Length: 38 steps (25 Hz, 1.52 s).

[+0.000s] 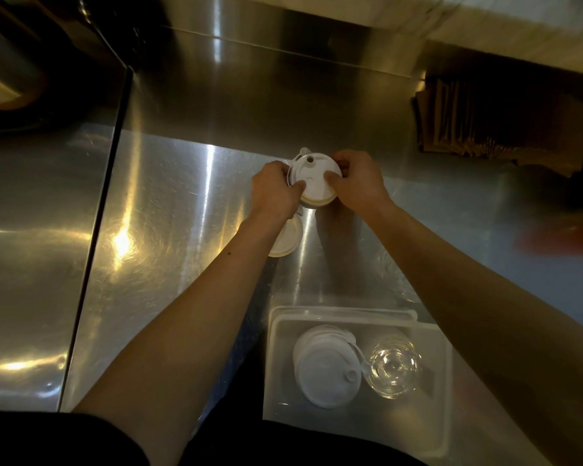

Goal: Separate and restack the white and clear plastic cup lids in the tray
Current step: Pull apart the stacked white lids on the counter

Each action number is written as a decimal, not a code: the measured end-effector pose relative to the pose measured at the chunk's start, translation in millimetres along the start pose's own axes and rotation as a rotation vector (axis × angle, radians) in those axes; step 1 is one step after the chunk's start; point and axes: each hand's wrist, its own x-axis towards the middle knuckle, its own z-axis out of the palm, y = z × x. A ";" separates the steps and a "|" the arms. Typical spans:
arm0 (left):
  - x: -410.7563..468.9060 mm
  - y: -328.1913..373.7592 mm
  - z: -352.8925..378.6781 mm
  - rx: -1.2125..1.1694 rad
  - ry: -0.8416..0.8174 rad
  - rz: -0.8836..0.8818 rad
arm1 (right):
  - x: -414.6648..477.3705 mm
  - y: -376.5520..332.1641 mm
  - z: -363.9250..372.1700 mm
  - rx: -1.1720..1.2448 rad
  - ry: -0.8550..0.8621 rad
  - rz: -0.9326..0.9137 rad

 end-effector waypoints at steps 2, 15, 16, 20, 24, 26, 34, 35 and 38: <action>0.3 1.4 0.5 0.016 -0.003 0.007 | 0.3 0.1 0.5 -0.013 0.007 0.001; 1.5 -4.6 2.7 -0.027 0.035 0.067 | 3.1 12.5 12.0 -0.075 0.029 -0.006; 1.4 -4.8 3.2 -0.036 0.037 0.070 | 3.1 12.7 11.8 -0.072 0.029 -0.004; 2.2 -8.0 3.9 -0.026 0.058 0.082 | 1.2 11.0 13.2 -0.053 0.034 0.036; 1.6 -5.8 2.4 0.024 0.040 0.093 | -5.3 5.5 17.3 -0.024 0.065 0.064; 0.9 -3.7 1.0 0.073 0.036 0.106 | -7.1 2.1 16.7 -0.046 0.066 0.069; -12.6 -1.4 -15.7 0.108 -0.058 0.114 | -29.9 -0.1 -0.3 0.061 0.032 0.169; -17.3 -1.4 -19.0 0.105 -0.050 0.116 | -34.8 -1.0 -3.0 0.077 0.045 0.168; -29.1 -5.8 -32.0 0.083 -0.005 0.122 | -50.1 -3.1 -10.3 0.119 0.072 0.155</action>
